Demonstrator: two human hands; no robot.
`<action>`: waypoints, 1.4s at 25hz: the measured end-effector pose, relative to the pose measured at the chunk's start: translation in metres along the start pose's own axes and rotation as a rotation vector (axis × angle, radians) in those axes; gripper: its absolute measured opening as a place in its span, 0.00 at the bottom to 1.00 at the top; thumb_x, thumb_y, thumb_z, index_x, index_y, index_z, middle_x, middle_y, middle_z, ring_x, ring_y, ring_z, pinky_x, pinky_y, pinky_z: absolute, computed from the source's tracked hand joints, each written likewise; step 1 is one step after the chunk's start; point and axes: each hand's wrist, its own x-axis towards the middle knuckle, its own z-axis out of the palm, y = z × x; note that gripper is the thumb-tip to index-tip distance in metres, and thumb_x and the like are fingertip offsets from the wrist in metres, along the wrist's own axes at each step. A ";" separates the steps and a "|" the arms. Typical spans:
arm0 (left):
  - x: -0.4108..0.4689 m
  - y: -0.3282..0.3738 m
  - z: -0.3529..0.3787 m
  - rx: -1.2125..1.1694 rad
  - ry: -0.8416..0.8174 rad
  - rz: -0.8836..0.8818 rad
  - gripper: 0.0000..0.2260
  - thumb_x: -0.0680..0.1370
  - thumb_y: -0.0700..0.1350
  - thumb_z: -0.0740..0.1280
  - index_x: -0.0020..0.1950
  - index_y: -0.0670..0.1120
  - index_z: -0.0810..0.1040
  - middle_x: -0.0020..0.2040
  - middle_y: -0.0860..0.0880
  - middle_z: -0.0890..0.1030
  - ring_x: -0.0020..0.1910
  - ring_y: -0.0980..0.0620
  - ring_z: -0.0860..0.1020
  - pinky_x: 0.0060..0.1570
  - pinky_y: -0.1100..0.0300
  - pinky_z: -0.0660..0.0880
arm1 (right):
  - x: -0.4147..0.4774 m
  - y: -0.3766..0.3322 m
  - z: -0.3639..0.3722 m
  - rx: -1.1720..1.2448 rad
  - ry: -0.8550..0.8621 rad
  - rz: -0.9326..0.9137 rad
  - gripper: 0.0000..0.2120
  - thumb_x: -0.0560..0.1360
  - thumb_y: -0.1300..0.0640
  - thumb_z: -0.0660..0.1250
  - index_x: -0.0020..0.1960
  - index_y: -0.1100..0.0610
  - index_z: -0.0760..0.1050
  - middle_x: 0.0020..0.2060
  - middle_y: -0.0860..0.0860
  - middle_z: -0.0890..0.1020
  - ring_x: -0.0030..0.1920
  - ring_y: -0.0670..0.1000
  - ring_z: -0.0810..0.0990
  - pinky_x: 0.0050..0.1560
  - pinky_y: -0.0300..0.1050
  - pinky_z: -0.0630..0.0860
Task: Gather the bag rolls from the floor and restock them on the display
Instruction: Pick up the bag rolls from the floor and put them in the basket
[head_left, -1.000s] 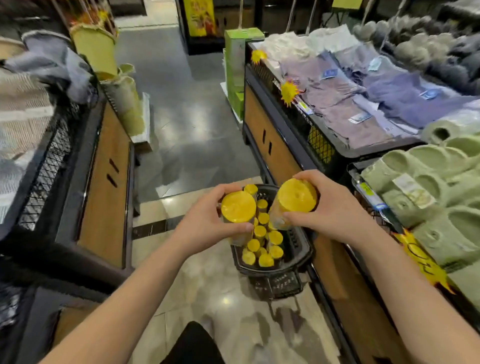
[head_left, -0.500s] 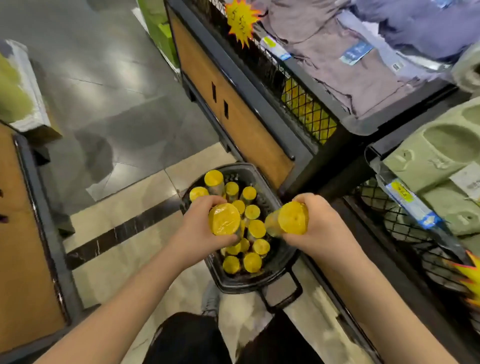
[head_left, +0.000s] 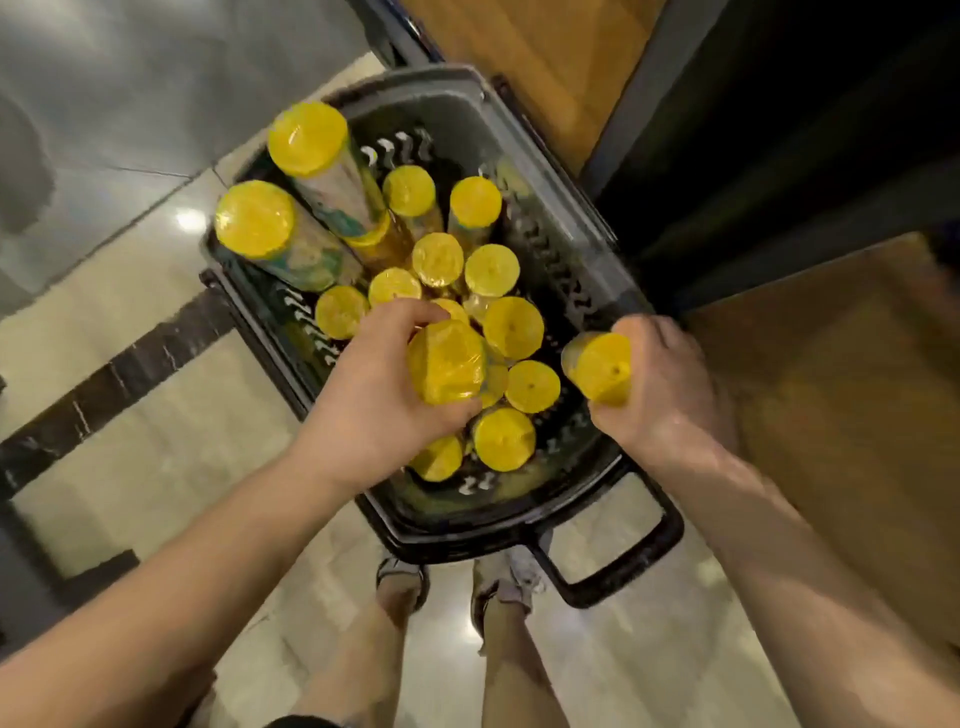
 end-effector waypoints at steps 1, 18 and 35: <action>0.003 -0.005 0.006 -0.008 0.003 0.001 0.33 0.65 0.55 0.81 0.65 0.56 0.69 0.61 0.54 0.72 0.61 0.59 0.72 0.58 0.55 0.75 | 0.008 0.003 0.010 -0.056 0.013 -0.016 0.28 0.67 0.57 0.77 0.64 0.53 0.69 0.62 0.53 0.72 0.64 0.59 0.71 0.50 0.49 0.69; 0.062 0.031 0.049 0.016 -0.057 0.093 0.34 0.67 0.48 0.82 0.69 0.48 0.71 0.62 0.54 0.69 0.60 0.59 0.69 0.55 0.75 0.64 | 0.025 0.025 0.027 -0.018 0.226 -0.038 0.13 0.76 0.63 0.70 0.60 0.56 0.76 0.57 0.54 0.75 0.51 0.60 0.79 0.43 0.47 0.71; 0.088 0.077 0.110 0.327 -0.375 0.217 0.44 0.66 0.51 0.82 0.76 0.45 0.64 0.69 0.44 0.71 0.69 0.45 0.70 0.69 0.54 0.67 | -0.038 0.023 -0.021 0.081 0.190 0.121 0.11 0.81 0.52 0.65 0.63 0.50 0.73 0.62 0.47 0.73 0.53 0.51 0.80 0.47 0.47 0.76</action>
